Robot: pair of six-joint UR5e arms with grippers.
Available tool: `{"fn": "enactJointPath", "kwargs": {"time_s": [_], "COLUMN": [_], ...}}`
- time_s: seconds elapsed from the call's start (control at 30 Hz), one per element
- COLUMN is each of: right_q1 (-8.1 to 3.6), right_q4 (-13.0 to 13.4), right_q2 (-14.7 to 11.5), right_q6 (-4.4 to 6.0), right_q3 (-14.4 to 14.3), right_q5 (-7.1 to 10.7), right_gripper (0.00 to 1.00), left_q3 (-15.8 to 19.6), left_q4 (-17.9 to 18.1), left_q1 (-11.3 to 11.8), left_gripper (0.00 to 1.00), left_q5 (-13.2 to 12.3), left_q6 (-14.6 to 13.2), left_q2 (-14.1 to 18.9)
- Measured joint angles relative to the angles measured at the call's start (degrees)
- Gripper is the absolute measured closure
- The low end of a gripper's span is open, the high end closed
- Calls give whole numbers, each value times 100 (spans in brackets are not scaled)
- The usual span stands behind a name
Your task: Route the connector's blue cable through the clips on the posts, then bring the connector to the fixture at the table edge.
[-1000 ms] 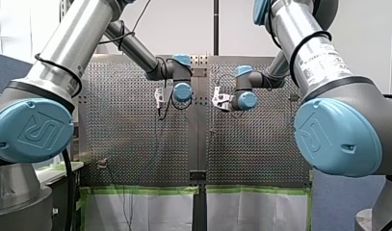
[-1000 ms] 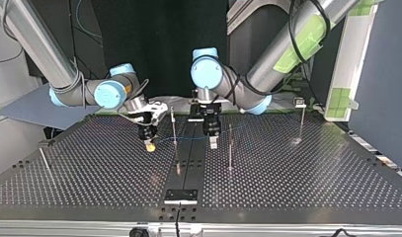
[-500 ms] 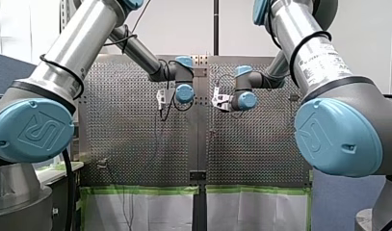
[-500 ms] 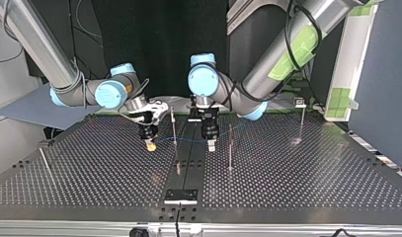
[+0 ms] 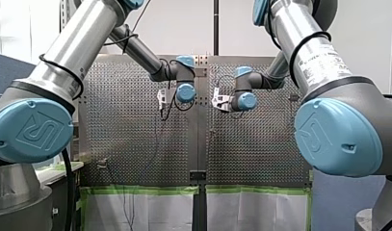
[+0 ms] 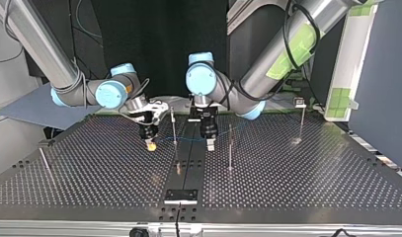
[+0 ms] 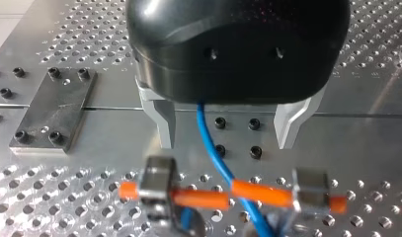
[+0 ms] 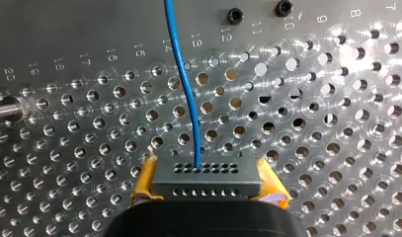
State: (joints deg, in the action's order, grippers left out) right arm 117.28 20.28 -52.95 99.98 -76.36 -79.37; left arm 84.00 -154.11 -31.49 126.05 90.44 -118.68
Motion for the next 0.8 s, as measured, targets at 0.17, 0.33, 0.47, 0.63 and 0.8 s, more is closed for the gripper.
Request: {"fn": "enactJointPath", "kwargs": {"time_s": [0.17,0.33,0.47,0.63,0.8], "right_q1": [-5,-7,-10,-22,-31], "right_q4": [4,10,12,7,-7], "right_q2": [7,17,23,28,32], "right_q6": [0,4,4,3,-2], "right_q3": [0,1,2,2,2], "right_q5": [0,0,0,0,1], "right_gripper": [100,100,100,100,100], "left_q3": [0,0,0,3,7], "left_q4": [47,62,66,61,54], "left_q1": [-43,-66,-75,-84,-104], "left_gripper": [100,100,100,100,100], "left_q5": [34,116,101,56,69], "left_q6": [-113,-279,-368,-410,-448], "left_q2": [0,0,0,0,0]}}
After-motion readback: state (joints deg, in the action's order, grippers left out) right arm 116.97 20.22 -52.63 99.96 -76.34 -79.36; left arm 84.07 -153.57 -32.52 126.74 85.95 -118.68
